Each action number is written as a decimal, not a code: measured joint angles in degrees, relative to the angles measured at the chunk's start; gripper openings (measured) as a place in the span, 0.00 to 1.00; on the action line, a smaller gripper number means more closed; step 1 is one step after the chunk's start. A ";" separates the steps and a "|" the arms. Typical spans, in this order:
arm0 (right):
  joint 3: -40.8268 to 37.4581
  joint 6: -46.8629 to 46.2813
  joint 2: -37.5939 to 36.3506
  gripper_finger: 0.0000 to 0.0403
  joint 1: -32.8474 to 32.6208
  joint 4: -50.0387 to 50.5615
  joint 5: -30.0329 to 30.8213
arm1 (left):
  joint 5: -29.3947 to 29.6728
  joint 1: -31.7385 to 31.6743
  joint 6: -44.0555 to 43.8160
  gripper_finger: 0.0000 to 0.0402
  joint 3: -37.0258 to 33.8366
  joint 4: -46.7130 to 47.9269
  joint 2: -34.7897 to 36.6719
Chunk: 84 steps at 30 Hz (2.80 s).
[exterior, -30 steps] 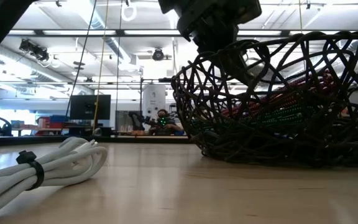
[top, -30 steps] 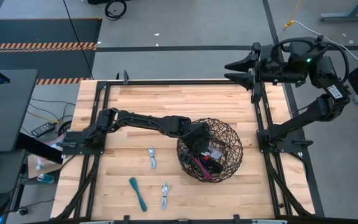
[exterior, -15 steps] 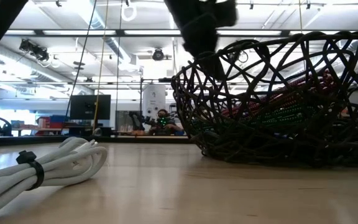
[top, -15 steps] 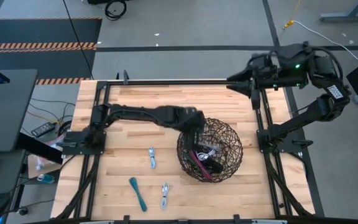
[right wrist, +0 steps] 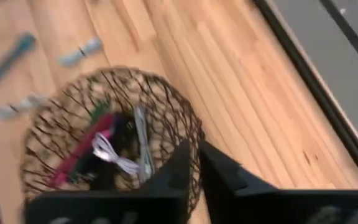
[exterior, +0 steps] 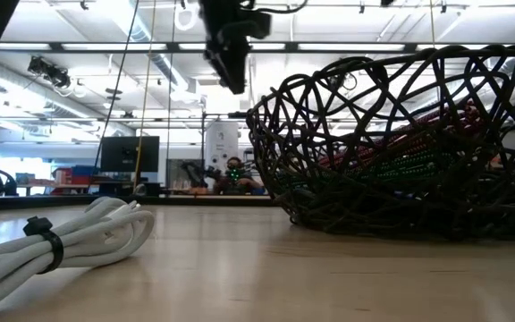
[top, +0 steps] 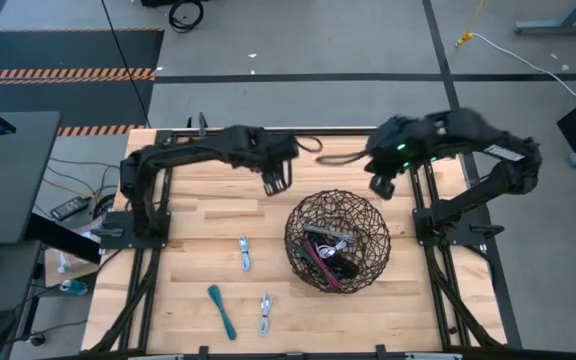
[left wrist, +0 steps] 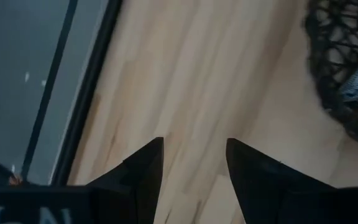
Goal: Pick and place USB-C Cables
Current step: Adjust the black wire basket on the table, then put the bottom gray charger cable into the black wire basket
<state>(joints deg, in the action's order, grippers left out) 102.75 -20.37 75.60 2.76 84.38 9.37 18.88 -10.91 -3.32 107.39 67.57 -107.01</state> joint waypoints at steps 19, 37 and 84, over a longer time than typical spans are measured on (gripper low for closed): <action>-44.10 -3.78 0.36 0.00 0.57 -44.37 -12.23 | 1.02 -2.59 -5.48 0.45 0.04 12.38 11.09; -51.49 2.75 3.93 0.00 9.76 -59.51 -16.31 | 1.04 -2.59 -5.06 0.45 0.04 12.79 11.88; -21.15 21.75 6.39 0.00 13.48 -40.79 -17.00 | 1.02 -2.34 -7.15 0.45 0.00 12.83 11.88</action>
<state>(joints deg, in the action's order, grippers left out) 81.60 1.38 81.99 16.24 43.59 -7.64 19.90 -13.26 -10.48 107.39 80.40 -95.13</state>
